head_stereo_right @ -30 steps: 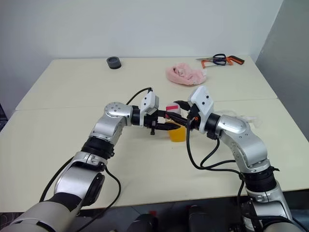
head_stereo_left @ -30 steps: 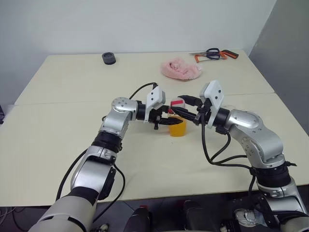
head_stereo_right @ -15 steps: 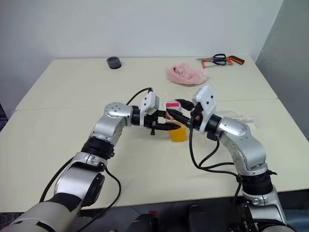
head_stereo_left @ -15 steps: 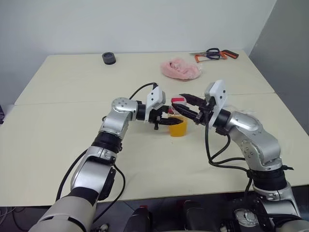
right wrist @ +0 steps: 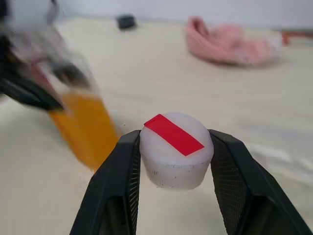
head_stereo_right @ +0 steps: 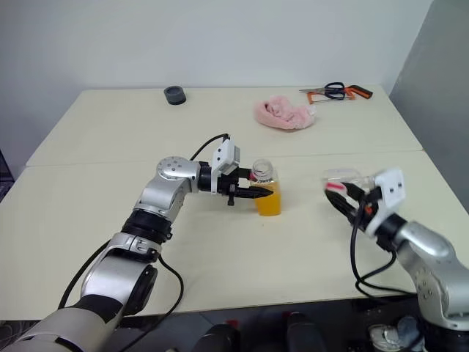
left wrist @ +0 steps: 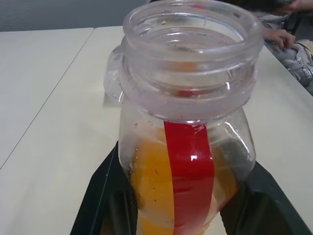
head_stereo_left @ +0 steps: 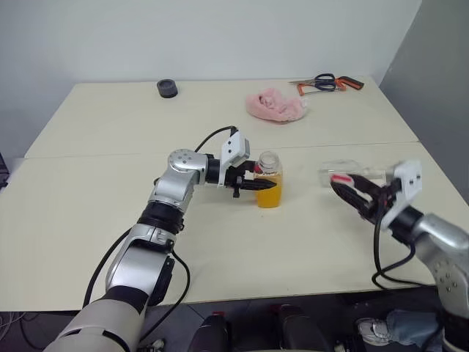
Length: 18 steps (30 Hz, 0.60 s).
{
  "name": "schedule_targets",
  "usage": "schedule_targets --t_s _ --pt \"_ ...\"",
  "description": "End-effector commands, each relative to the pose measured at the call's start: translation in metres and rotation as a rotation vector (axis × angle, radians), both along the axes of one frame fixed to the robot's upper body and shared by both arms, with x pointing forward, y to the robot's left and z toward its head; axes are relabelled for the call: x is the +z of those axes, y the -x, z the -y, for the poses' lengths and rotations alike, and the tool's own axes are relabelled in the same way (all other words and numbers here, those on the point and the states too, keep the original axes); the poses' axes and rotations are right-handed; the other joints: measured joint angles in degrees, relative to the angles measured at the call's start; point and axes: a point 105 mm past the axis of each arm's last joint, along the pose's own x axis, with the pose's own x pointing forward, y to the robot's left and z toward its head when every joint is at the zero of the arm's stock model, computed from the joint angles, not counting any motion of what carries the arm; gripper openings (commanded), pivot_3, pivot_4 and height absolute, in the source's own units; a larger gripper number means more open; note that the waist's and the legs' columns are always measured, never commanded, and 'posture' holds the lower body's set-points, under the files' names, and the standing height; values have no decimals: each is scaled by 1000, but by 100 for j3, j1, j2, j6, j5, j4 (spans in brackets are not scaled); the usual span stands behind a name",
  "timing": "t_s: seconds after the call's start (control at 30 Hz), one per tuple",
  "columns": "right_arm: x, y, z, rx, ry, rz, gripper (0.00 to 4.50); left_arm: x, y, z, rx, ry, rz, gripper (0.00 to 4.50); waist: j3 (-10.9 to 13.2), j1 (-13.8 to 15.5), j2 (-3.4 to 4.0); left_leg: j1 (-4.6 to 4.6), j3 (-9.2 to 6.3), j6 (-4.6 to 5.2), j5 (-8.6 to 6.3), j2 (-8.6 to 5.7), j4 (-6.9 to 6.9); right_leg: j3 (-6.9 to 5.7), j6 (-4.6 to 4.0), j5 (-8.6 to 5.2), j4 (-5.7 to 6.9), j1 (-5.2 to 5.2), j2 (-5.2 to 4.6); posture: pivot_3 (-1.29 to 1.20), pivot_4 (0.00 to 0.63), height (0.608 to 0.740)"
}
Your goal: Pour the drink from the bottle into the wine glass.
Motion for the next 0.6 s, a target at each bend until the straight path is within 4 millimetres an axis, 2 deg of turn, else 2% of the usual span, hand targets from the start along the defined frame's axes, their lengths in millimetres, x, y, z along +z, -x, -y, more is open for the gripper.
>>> schedule_targets --t_s 0.03,0.17,0.3,0.57,0.6 --pt "-20 -4 28 -150 97 26 1738 8 2 2 -14 17 21 1675 0 -3 0 2 -2 1 0 0 1 -1 2 1 0 2 1 0 150 740" --pt "-52 -8 46 -230 121 -30 1738 7 3 3 -15 21 20 1673 0 -14 0 5 -4 4 3 1 1 -1 4 3 4 2 5 0 150 740" --pt "-68 -9 52 -238 113 -71 1738 8 3 2 -11 22 23 1673 0 -13 1 5 -2 1 5 1 2 3 4 3 4 2 5 0 150 740" --pt "-77 1 57 -216 71 -106 4492 11 0 -1 4 23 33 1672 0 -5 1 6 -8 -9 10 2 2 -1 4 3 0 10 5 0 150 740" --pt "-75 2 57 -213 72 -103 4500 12 0 -2 6 23 34 1672 0 -6 1 6 -7 -8 10 2 2 -1 4 3 0 10 5 0 150 740"
